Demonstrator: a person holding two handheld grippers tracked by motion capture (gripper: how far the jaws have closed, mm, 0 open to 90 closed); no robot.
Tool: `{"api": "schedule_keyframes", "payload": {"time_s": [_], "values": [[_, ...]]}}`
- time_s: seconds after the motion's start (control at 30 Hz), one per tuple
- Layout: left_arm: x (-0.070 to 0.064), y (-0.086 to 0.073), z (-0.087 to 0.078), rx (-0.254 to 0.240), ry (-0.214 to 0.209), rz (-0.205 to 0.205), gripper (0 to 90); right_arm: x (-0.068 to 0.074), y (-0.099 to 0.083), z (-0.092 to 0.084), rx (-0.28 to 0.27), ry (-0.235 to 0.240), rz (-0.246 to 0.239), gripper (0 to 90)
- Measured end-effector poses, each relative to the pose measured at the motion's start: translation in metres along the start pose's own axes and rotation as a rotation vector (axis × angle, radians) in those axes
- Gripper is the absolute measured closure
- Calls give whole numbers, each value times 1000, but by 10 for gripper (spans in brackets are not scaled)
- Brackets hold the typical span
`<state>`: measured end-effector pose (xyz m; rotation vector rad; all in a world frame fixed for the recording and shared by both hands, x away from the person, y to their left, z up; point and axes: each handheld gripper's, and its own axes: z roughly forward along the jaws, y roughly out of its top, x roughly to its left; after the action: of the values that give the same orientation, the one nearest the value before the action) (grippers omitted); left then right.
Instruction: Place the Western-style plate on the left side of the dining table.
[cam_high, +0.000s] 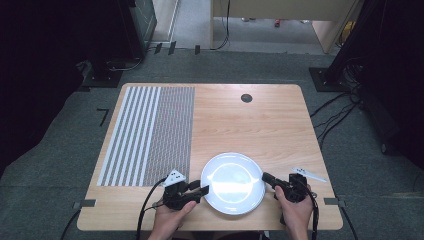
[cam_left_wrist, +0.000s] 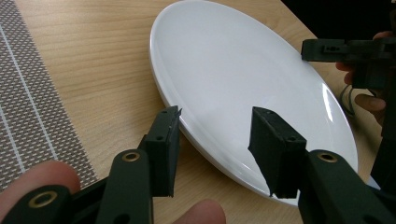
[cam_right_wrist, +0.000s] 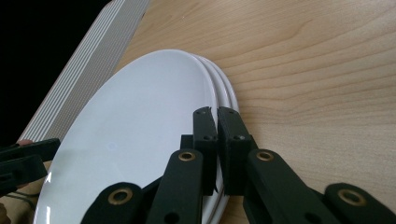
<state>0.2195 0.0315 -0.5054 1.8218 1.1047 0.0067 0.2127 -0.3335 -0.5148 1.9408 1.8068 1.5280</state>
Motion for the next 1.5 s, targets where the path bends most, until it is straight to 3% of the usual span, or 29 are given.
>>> {"api": "schedule_keyframes", "payload": {"time_s": [0.17, 0.2, 0.23, 0.27, 0.3, 0.33, 0.43, 0.5, 0.53, 0.6, 0.63, 0.73, 0.83, 1.0, 1.17, 1.5], "values": [[-1, 0, 1, 7, -4, 5, 498, -1, 1, -2, -13, 13, 10, 900], [-2, 0, 2, 18, -15, 6, 496, -1, 2, -2, -9, 94, 48, 900], [-4, -1, 3, 24, -14, 17, 483, 3, 1, 0, 6, 145, 61, 900], [-5, -1, 4, 28, -12, 22, 476, 9, 1, 2, 23, 90, 6, 889], [-5, -1, 4, 28, -12, 22, 465, 9, 1, 2, 23, 90, 6, 889], [-5, 0, 4, 32, -15, 18, 455, 15, -1, 6, 34, 88, -34, 856], [-3, 1, 2, 22, 4, 19, 446, 16, -1, 5, 8, 99, -34, 831], [1, 2, -1, 9, 13, 0, 446, 12, 1, -2, -44, 38, -45, 820], [1, 2, -1, 9, 13, 0, 446, 12, 1, -2, -44, 38, -45, 820], [2, 3, -2, 6, 15, -7, 447, 7, 2, -7, -64, -49, -54, 811], [1, 2, -2, 10, 13, -5, 446, 5, 2, -7, -55, -59, -53, 811], [-1, 1, 1, 24, 5, 2, 447, 4, 0, -2, -7, -35, -44, 806], [-3, 0, 2, 32, 0, 9, 447, 6, -1, 0, -11, -44, -56, 805], [-4, -1, 4, 35, 0, 6, 443, 3, -1, 0, -8, -13, -20, 814], [-5, -1, 3, 34, 16, 7, 442, 4, -2, 1, -12, -16, -18, 817], [1, 2, -1, 14, 6, -33, 467, 1, -3, 3, -18, 24, 31, 832]]}}
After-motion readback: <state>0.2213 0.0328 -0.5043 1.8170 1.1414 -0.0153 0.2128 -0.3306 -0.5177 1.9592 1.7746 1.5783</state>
